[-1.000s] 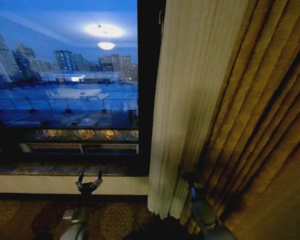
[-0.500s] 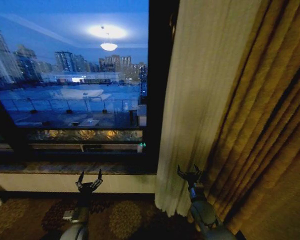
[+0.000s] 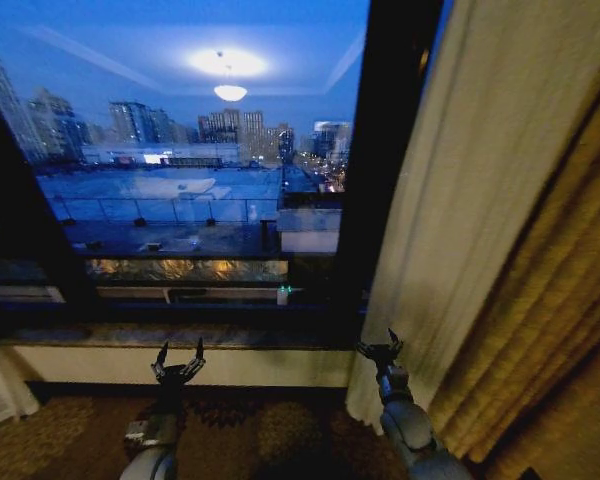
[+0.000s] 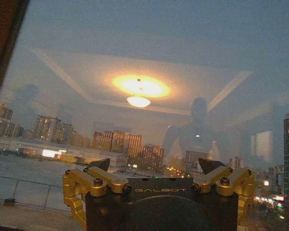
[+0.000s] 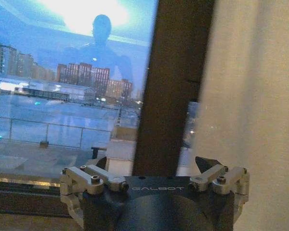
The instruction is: Open the curtains by pulling them apart, changing their state from closed to fully open.
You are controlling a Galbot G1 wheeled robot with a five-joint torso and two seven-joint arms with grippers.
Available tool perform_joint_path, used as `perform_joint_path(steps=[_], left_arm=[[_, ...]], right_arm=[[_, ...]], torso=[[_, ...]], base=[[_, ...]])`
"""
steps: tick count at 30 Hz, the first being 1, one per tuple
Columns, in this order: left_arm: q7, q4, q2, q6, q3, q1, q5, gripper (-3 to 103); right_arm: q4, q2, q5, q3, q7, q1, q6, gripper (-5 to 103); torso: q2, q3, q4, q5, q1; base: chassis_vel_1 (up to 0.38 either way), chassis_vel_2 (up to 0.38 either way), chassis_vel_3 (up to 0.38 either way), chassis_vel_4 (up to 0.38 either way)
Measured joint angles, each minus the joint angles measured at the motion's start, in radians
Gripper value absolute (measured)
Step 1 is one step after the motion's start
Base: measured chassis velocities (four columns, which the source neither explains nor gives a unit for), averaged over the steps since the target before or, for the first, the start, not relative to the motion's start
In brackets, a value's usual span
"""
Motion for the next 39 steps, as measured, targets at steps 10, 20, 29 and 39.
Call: perform_joint_path(steps=[10,20,29,39], left_arm=[[0.0,0.0,0.0,0.0,0.0,0.0,0.0,100],[0.0,0.0,0.0,0.0,0.0,0.0,0.0,100],[0.0,0.0,0.0,0.0,0.0,0.0,0.0,100],[0.0,0.0,0.0,0.0,0.0,0.0,0.0,100]], right_arm=[[0.0,0.0,0.0,0.0,0.0,0.0,0.0,100],[0.0,0.0,0.0,0.0,0.0,0.0,0.0,100],[0.0,0.0,0.0,0.0,0.0,0.0,0.0,100],[0.0,0.0,0.0,0.0,0.0,0.0,0.0,100]], torso=[[0.0,0.0,-0.0001,0.0003,0.0],[0.0,0.0,-0.0001,0.0002,0.0],[0.0,0.0,-0.0002,0.0004,0.0],[0.0,0.0,-0.0001,-0.0001,0.0]], base=[[0.357,0.352,-0.366,-0.348],[0.337,0.353,-0.341,-0.355],[0.36,0.352,-0.351,-0.36],[0.339,0.348,-0.347,-0.349]])
